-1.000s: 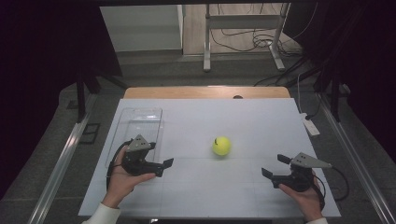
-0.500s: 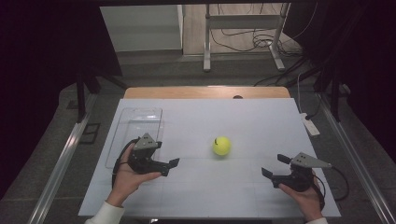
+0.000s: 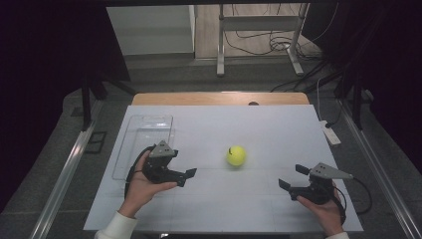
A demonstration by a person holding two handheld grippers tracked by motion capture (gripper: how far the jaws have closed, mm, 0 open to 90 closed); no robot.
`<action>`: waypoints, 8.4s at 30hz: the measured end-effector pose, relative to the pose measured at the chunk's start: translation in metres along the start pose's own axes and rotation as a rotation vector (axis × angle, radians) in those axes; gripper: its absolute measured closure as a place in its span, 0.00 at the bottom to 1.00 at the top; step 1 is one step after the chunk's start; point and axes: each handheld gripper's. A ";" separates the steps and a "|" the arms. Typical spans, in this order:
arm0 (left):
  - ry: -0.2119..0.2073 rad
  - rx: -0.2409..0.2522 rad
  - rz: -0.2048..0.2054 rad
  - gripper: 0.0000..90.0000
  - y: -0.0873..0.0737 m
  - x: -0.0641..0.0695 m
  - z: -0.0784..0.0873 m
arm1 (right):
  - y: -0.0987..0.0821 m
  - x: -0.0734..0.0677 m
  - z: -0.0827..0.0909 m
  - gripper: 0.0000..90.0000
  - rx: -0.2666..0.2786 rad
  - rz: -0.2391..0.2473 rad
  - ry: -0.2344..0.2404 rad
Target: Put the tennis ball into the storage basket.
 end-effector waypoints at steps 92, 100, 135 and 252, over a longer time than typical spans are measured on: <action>-0.084 -0.099 -0.094 0.09 0.078 0.028 -0.083 | -0.003 0.003 -0.002 0.13 -0.013 -0.006 -0.004; -0.089 -0.110 -0.084 0.09 0.086 0.025 -0.089 | -0.003 0.004 -0.002 0.13 -0.014 -0.005 -0.004; -0.107 -0.194 -0.099 0.07 0.114 0.026 -0.130 | -0.004 0.004 -0.004 0.13 -0.025 -0.004 -0.005; -0.035 -0.142 -0.118 0.29 0.092 0.015 -0.073 | -0.005 0.005 -0.005 0.13 -0.036 -0.009 -0.023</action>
Point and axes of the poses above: each handheld gripper's, and its own axes: z roughly backward along the jaws, y roughly out of its top, x roughly to its right, and after that the axes turned 8 degrees about -x, right-handed
